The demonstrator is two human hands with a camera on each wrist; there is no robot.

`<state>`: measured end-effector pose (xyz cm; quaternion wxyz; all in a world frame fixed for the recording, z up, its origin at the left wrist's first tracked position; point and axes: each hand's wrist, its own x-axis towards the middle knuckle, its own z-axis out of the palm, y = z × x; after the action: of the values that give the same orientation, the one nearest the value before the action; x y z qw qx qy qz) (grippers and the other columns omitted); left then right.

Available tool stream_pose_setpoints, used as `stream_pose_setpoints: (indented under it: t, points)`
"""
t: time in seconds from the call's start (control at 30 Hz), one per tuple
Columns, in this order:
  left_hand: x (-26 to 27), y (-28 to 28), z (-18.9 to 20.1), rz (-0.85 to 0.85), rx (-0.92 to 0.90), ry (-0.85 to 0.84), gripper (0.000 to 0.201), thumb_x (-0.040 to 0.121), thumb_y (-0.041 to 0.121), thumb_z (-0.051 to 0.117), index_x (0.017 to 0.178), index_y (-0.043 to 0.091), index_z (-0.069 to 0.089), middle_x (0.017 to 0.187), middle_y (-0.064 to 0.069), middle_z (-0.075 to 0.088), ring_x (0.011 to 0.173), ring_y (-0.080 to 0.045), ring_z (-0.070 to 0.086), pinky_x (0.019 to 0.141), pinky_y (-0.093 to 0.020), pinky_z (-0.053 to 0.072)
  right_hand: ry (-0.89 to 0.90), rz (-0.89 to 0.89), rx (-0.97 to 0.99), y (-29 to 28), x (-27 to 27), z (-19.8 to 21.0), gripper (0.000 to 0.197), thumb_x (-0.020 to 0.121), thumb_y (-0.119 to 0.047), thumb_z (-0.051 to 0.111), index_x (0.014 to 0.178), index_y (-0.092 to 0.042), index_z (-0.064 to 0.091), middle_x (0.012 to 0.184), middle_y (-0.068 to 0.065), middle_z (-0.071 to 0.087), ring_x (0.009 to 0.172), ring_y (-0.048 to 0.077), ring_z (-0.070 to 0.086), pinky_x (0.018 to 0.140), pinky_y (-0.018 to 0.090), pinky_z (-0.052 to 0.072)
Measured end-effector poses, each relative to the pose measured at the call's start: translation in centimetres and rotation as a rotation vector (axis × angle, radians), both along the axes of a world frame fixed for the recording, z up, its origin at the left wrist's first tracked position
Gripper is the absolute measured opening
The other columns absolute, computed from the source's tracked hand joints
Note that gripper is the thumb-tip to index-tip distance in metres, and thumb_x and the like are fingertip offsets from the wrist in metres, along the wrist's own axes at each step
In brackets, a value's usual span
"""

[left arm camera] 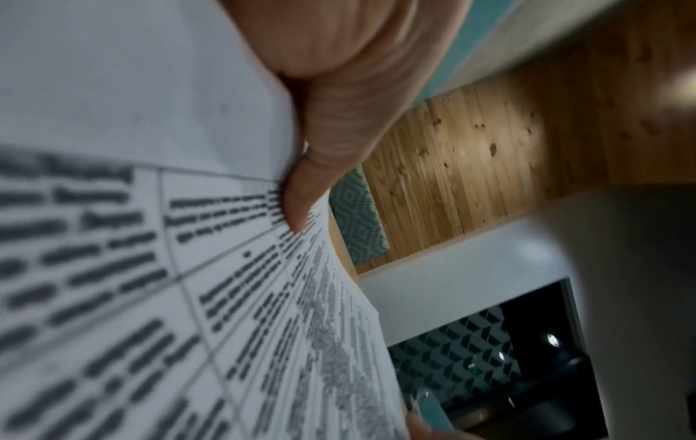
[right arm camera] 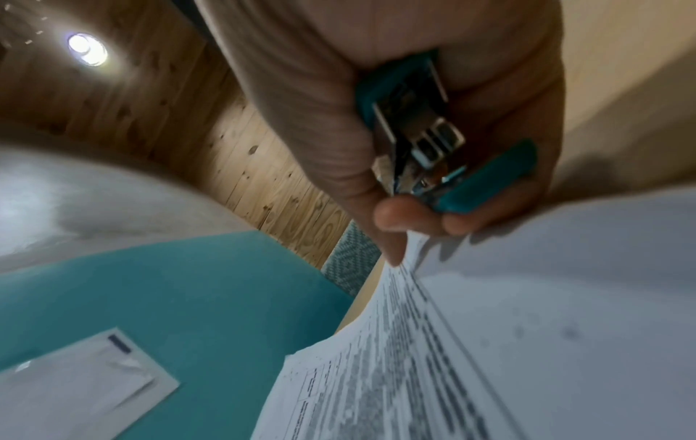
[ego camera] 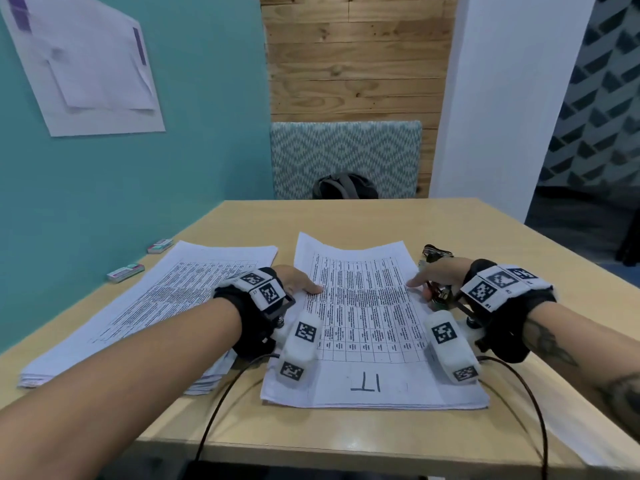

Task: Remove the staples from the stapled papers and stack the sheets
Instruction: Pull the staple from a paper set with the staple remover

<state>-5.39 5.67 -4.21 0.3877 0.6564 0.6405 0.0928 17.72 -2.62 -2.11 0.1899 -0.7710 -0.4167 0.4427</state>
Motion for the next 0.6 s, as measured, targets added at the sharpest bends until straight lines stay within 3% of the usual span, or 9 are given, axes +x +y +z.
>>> stream_pose_setpoints:
  t: [0.17, 0.23, 0.27, 0.3, 0.33, 0.4, 0.47, 0.53, 0.6]
  points:
    - [0.0, 5.1, -3.7, 0.014, -0.047, -0.247, 0.096, 0.036, 0.041, 0.089, 0.119, 0.005, 0.057, 0.111, -0.014, 0.066, 0.101, -0.035, 0.063, 0.091, -0.047, 0.050, 0.035, 0.005, 0.053, -0.6, 0.1, 0.3, 0.028, 0.098, -0.015, 0.046, 0.070, -0.016, 0.040, 0.046, 0.007, 0.053, 0.048, 0.020, 0.047, 0.066, 0.036, 0.035]
    - [-0.4, 4.0, -2.9, 0.044, 0.032, -0.375, 0.076, 0.053, 0.027, 0.086, 0.119, 0.003, 0.057, 0.114, -0.016, 0.064, 0.105, -0.036, 0.061, 0.092, -0.049, 0.049, -0.038, -0.053, 0.071, -1.2, -0.2, 0.6, 0.017, 0.092, -0.017, 0.058, 0.079, -0.015, 0.047, 0.057, 0.011, 0.061, 0.051, 0.022, 0.058, 0.063, 0.035, 0.043]
    - [-0.7, 3.1, -2.1, 0.076, 0.073, -0.439, 0.067, 0.059, 0.020, 0.083, 0.118, 0.002, 0.057, 0.115, -0.018, 0.063, 0.106, -0.036, 0.061, 0.093, -0.050, 0.049, -0.101, -0.073, 0.075, -1.3, 0.0, 0.5, 0.018, 0.087, -0.022, 0.065, 0.091, -0.009, 0.053, 0.076, 0.015, 0.065, 0.069, 0.026, 0.064, 0.068, 0.034, 0.044]
    - [-1.2, 2.6, -1.6, 0.094, 0.083, -0.499, 0.065, 0.059, 0.018, 0.082, 0.117, 0.002, 0.057, 0.115, -0.020, 0.063, 0.107, -0.036, 0.061, 0.093, -0.051, 0.049, -0.209, -0.050, 0.076, -1.4, 0.3, 0.3, 0.036, 0.081, -0.030, 0.071, 0.101, -0.004, 0.056, 0.094, 0.016, 0.064, 0.088, 0.029, 0.062, 0.074, 0.034, 0.043]
    - [-1.4, 2.7, -1.6, 0.105, 0.080, -0.523, 0.067, 0.055, 0.020, 0.083, 0.115, 0.002, 0.058, 0.114, -0.020, 0.064, 0.106, -0.035, 0.062, 0.092, -0.051, 0.049, -0.308, -0.012, 0.061, -1.7, 0.2, 0.3, 0.044, 0.077, -0.039, 0.073, 0.099, -0.004, 0.058, 0.100, 0.013, 0.061, 0.094, 0.029, 0.059, 0.076, 0.033, 0.042]
    - [-1.6, 3.6, -2.2, 0.111, 0.074, -0.506, 0.085, 0.036, 0.031, 0.087, 0.112, 0.004, 0.060, 0.111, -0.019, 0.065, 0.103, -0.035, 0.063, 0.090, -0.050, 0.051, -0.428, 0.084, -0.003, -2.3, 0.0, 0.2, 0.045, 0.071, -0.050, 0.073, 0.070, -0.010, 0.054, 0.075, 0.006, 0.055, 0.070, 0.021, 0.052, 0.065, 0.028, 0.040]
    - [-1.6, 4.7, -3.3, 0.092, -0.014, -0.439, 0.093, 0.025, 0.036, 0.091, 0.108, 0.005, 0.061, 0.109, -0.017, 0.067, 0.101, -0.034, 0.064, 0.086, -0.046, 0.053, -0.523, 0.123, -0.046, -2.5, -0.3, 0.3, 0.049, 0.073, -0.051, 0.072, 0.057, -0.011, 0.048, 0.058, 0.002, 0.044, 0.053, 0.015, 0.040, 0.053, 0.024, 0.031]
    - [-1.1, 5.4, -4.2, 0.064, -0.088, -0.315, 0.095, 0.025, 0.046, 0.092, 0.105, 0.005, 0.063, 0.097, -0.016, 0.070, 0.095, -0.033, 0.065, 0.084, -0.040, 0.052, -0.577, 0.161, -0.046, -2.6, -0.7, 0.4, 0.047, 0.072, -0.048, 0.075, 0.054, -0.012, 0.050, 0.055, 0.000, 0.046, 0.052, 0.014, 0.041, 0.052, 0.023, 0.032]
    - [-0.8, 2.5, -2.5, 0.074, -0.109, -0.226, 0.078, 0.049, 0.068, 0.075, 0.092, 0.005, 0.058, 0.060, -0.013, 0.067, 0.072, -0.028, 0.060, 0.070, -0.030, 0.048, -0.616, 0.203, -0.063, -2.3, -0.7, 0.4, 0.044, 0.071, -0.044, 0.077, 0.053, -0.012, 0.054, 0.049, -0.003, 0.053, 0.056, 0.014, 0.046, 0.063, 0.025, 0.039]
